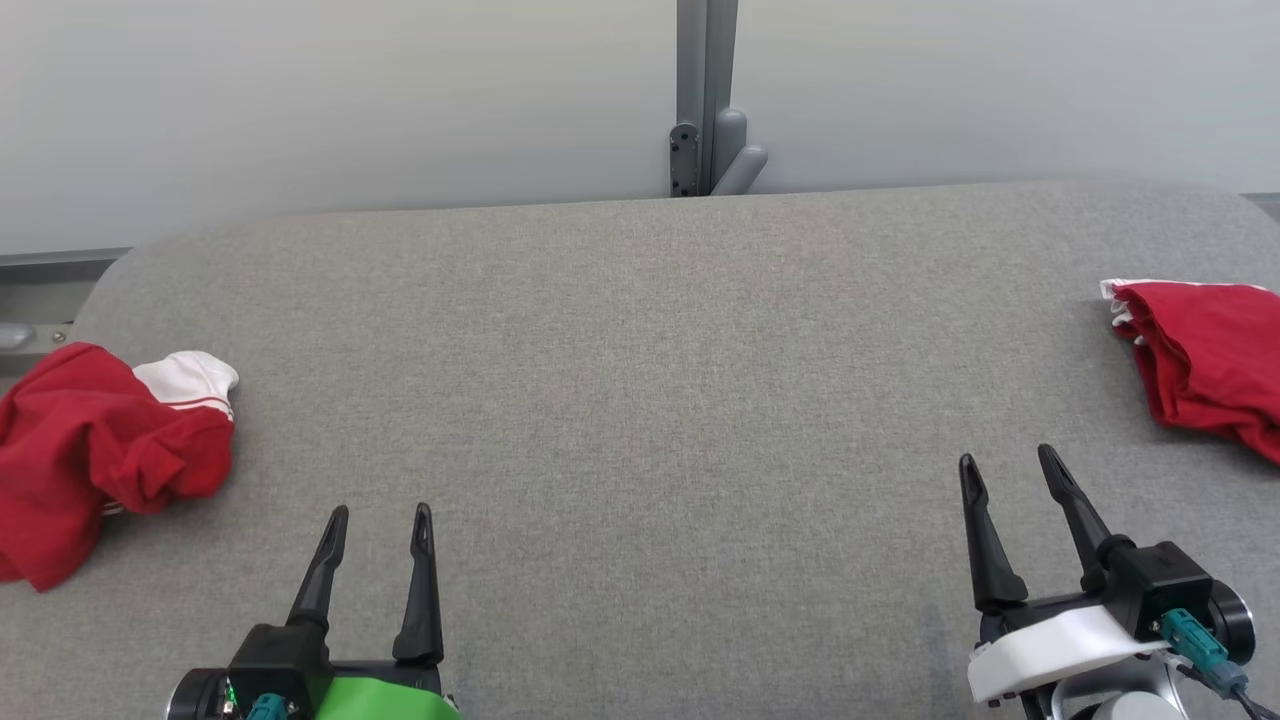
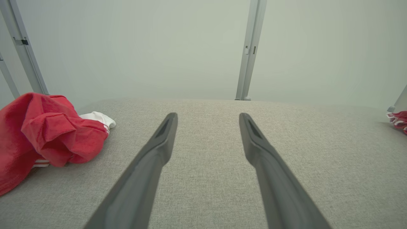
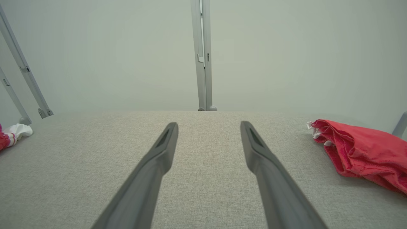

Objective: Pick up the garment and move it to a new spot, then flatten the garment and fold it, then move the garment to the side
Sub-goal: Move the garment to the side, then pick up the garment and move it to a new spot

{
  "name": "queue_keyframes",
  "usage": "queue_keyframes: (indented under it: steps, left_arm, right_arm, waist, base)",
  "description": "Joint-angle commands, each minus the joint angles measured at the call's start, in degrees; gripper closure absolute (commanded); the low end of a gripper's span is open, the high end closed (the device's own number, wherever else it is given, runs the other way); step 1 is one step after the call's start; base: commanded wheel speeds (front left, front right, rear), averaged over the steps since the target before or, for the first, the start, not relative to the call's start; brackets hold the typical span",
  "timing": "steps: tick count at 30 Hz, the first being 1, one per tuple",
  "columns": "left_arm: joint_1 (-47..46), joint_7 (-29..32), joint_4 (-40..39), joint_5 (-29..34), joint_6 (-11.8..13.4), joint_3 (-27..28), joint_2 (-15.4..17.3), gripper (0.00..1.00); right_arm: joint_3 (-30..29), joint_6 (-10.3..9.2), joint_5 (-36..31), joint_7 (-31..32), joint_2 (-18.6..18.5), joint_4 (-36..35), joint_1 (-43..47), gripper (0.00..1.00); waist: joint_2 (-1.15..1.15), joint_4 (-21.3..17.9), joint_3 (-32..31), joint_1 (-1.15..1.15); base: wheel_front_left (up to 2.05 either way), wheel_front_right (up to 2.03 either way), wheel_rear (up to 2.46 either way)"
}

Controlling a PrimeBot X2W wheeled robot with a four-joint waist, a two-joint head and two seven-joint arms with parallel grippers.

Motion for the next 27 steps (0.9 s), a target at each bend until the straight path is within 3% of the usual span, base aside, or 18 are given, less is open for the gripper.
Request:
queue_keyframes:
  steps: [1, 27]
  left_arm:
    - [1.0, 0.0, -0.1, -0.1, 0.1, 0.1, 0.0, 0.00]
    - [3.0, 0.0, 0.5, 0.2, 0.2, 0.7, 0.0, 0.00]
  right_arm:
    - [-0.3, -0.06, 0.1, -0.2, 0.1, -0.4, 1.3, 0.00]
    - [-0.7, -0.06, 2.7, -0.2, 0.5, -0.4, 4.1, 0.00]
  waist:
    - [0.00, 0.6, -1.3, 0.00]
    - [0.00, 0.9, -3.4, 0.00]
  base:
    - [0.00, 0.00, 0.00]
    - [0.00, 0.00, 0.00]
